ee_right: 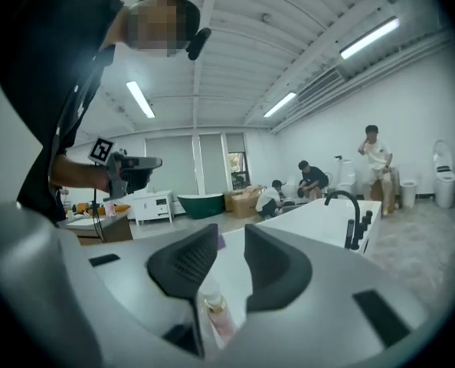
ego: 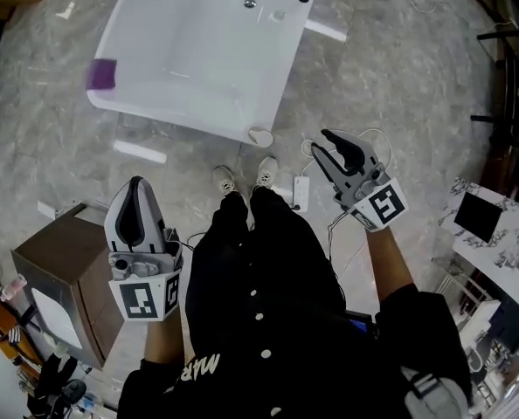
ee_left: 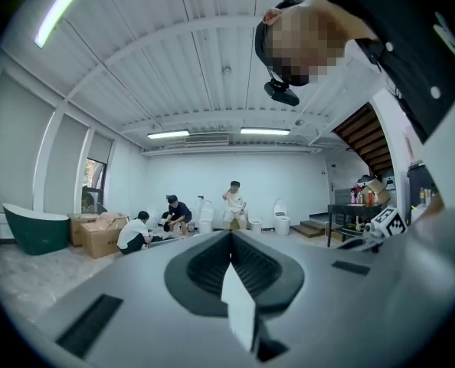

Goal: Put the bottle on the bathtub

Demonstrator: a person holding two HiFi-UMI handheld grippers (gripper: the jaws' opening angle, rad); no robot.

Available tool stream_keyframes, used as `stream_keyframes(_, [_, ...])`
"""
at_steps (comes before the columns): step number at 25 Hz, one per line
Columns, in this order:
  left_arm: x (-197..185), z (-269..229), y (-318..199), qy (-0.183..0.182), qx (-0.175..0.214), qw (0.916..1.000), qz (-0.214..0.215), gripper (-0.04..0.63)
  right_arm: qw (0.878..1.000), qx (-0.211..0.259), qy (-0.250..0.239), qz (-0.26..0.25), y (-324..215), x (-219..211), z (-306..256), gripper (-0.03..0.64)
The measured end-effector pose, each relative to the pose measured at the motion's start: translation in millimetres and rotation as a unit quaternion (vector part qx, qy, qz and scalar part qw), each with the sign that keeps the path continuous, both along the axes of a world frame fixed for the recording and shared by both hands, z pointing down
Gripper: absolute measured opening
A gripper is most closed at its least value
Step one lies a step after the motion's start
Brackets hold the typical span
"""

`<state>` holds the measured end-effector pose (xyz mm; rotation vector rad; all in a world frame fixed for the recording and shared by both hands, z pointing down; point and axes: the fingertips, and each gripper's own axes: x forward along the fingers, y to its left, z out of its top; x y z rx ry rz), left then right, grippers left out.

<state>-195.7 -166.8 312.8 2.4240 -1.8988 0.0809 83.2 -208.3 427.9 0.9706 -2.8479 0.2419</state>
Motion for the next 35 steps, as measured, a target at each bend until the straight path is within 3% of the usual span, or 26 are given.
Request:
stream_keyframes(2, [0.2, -7.7, 1.1, -0.002, 0.003, 1.0, 0.006, 0.011, 1.0, 0.014, -0.008, 0.012, 2.0, 0.8, -33.1, 0.086])
stream_keyframes(4, [-0.4, -12.7, -1.4, -0.002, 0.006, 0.9999, 0.013, 0.011, 0.999, 0.032, -0.012, 0.037, -0.8, 3.3, -63.8, 0.006])
stream_keyframes(12, [-10.8, -43.3, -7.3, 0.005, 0.033, 0.9993, 0.017, 0.011, 0.987, 0.069, -0.041, 0.138, -16.2, 25.1, -144.8, 0.003])
stream_keyframes(22, [-23.8, -60.8, -8.4, 0.013, 0.057, 0.9983, 0.009, 0.011, 0.963, 0.14, -0.003, 0.231, -2.4, 62.3, -201.9, 0.003])
stream_keyframes(35, [-58.5, -66.1, -2.6, -0.004, 0.06, 0.9975, -0.038, 0.011, 0.952, 0.14, 0.012, 0.271, -3.4, 92.0, -191.2, 0.003])
